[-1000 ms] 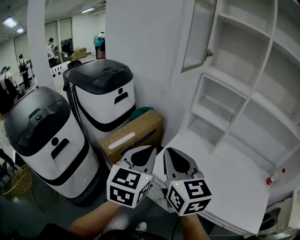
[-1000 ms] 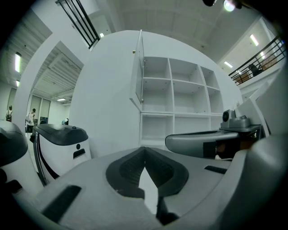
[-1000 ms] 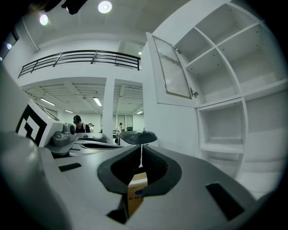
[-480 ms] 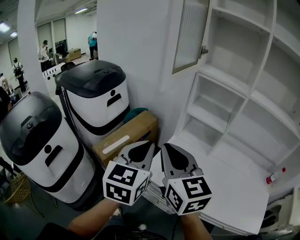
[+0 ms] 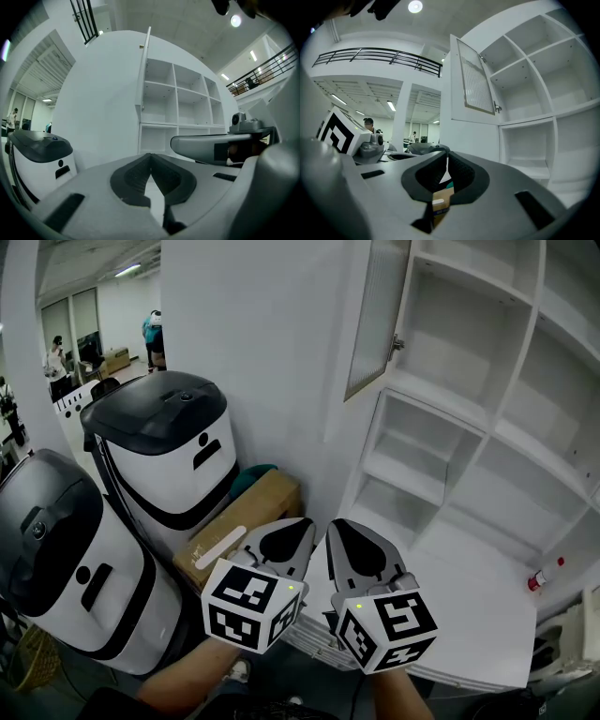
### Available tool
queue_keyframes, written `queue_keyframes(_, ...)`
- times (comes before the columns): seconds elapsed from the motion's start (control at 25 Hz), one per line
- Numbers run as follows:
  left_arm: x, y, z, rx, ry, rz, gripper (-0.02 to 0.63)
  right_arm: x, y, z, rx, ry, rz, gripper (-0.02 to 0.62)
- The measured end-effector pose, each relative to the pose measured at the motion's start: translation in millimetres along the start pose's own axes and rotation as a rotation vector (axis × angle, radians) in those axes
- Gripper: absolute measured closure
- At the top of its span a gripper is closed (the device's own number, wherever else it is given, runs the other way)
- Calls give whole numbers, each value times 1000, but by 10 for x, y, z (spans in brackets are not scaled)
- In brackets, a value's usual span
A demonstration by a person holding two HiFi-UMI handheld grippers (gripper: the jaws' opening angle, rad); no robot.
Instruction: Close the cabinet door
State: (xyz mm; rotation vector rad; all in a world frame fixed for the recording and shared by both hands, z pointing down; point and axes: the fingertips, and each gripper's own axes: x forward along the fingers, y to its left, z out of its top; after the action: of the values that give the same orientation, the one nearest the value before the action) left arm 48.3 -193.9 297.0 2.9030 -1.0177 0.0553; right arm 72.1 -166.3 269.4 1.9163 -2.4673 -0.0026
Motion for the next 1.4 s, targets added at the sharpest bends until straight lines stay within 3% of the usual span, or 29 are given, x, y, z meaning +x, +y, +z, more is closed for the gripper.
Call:
queue_keyframes(0.72, 341, 510, 356, 34, -19, -295, 594, 554, 5, 685, -43, -84, -268, 569)
queue_keyframes(0.88, 361, 571, 380, 44, -15, -347, 594, 634, 1, 797, -59, -88, -318, 515)
queue_keyframes(1.4, 522, 633, 555, 47, -39, -511, 594, 889, -94, 1068, -127, -64, -522, 468)
